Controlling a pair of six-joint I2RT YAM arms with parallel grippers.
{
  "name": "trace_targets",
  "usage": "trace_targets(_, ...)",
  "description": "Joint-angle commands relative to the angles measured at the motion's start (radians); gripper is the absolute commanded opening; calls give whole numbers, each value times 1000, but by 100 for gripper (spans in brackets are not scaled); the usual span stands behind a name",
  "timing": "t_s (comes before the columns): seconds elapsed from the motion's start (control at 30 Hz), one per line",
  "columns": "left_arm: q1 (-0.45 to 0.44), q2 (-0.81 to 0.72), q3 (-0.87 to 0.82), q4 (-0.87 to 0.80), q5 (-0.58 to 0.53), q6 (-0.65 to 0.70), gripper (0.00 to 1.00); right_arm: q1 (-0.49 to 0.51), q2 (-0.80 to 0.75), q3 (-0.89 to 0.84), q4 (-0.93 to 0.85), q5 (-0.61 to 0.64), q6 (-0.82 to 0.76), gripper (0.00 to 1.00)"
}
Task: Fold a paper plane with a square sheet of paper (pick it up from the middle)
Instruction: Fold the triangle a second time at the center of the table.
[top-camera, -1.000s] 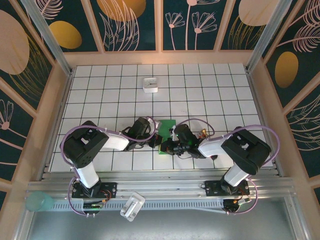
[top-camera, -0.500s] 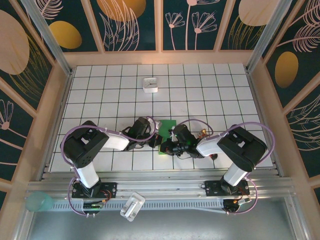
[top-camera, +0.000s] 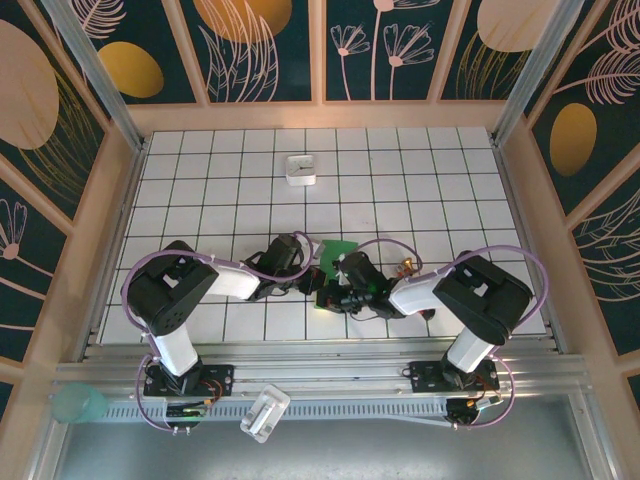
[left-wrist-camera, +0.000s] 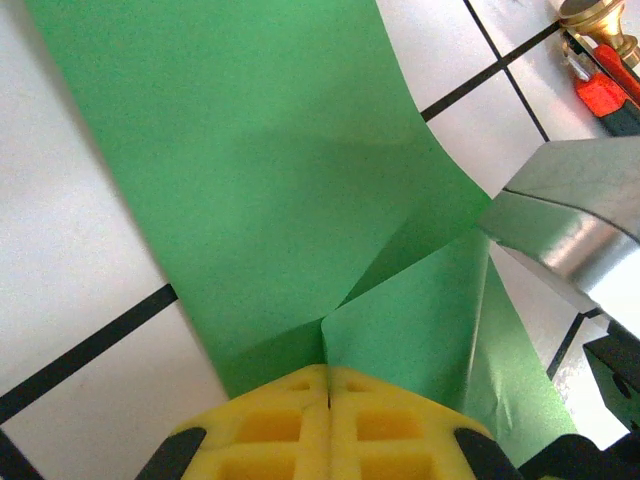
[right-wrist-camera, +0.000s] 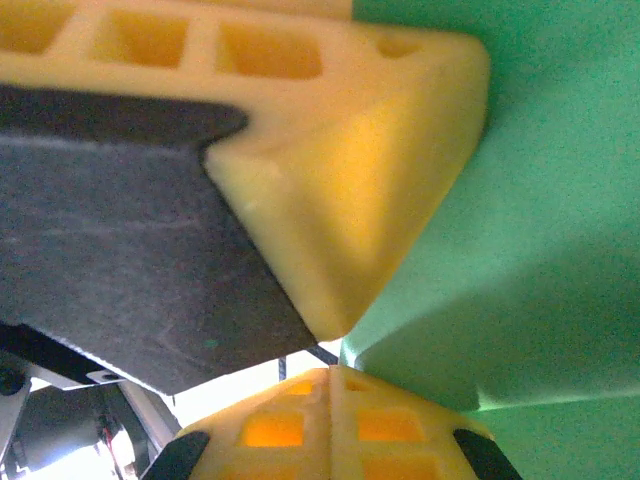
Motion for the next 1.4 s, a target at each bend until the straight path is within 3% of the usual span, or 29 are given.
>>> trace_targets(0.0, 6, 110, -7, -125, -158, -2, 0, 39, 11, -6, -126, -5, 2, 0)
trace_targets(0.67, 6, 104, -9, -140, -177, 3, 0, 59, -50, -1, -108, -26, -37, 0)
trace_targets(1.0, 6, 95, -10, -151, -180, -9, 0, -111, -253, -89, -95, -21, -64, 0)
trace_targets(1.37, 6, 106, -5, -150, -174, -10, 0, -169, -221, -41, -100, 78, -41, 0)
